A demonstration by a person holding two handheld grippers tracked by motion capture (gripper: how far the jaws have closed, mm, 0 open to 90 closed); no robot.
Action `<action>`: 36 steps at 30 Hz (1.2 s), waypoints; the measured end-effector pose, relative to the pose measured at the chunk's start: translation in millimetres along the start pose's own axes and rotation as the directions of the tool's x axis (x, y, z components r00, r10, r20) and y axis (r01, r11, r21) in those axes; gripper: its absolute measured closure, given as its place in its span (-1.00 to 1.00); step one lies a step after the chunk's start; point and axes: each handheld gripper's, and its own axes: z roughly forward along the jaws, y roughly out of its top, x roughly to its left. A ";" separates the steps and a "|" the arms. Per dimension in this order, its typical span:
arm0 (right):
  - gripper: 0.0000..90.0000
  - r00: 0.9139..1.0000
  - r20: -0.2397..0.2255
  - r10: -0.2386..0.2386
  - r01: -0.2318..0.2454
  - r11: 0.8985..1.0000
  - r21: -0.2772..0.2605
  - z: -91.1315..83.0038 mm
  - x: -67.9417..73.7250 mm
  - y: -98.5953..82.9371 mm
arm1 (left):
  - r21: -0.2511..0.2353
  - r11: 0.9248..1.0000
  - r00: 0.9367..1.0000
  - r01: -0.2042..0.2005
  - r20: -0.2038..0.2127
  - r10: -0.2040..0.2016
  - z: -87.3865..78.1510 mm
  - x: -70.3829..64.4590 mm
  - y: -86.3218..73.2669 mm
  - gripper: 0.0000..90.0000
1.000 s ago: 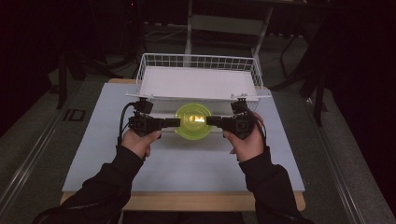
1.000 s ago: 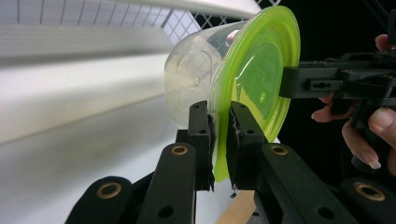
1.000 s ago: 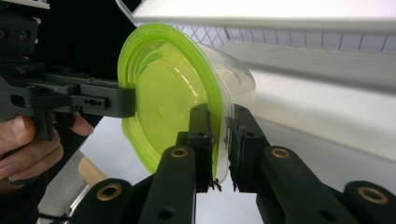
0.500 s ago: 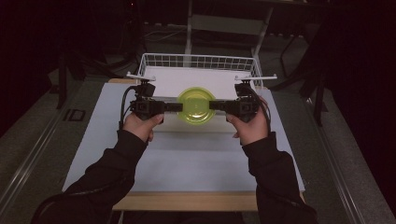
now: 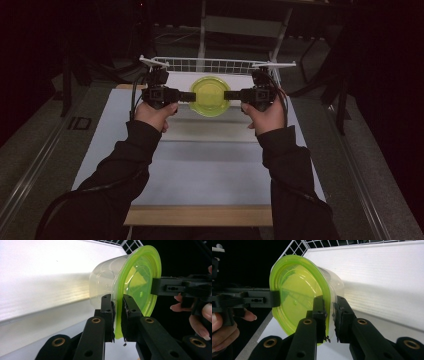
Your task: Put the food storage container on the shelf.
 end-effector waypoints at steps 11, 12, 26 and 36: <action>0.78 0.999 0.018 0.040 -0.041 0.998 0.039 16.2 -10.5 21.0 | 0.010 0.998 0.998 0.061 -0.002 -0.061 14.6 17.1 13.2 0.82; 0.78 0.999 0.021 0.041 -0.042 0.998 0.045 18.1 -11.6 21.8 | 0.015 0.998 0.998 0.064 0.000 -0.064 16.9 19.2 13.5 0.82; 0.45 0.991 0.003 0.136 -0.136 0.989 0.066 29.4 -27.2 40.2 | 0.042 0.992 0.993 0.115 0.023 -0.116 31.9 31.2 31.5 0.78; 0.19 0.985 0.019 0.170 -0.170 0.985 0.013 34.2 -37.8 45.2 | -0.006 0.995 0.995 0.097 -0.032 -0.098 44.6 32.8 40.1 0.28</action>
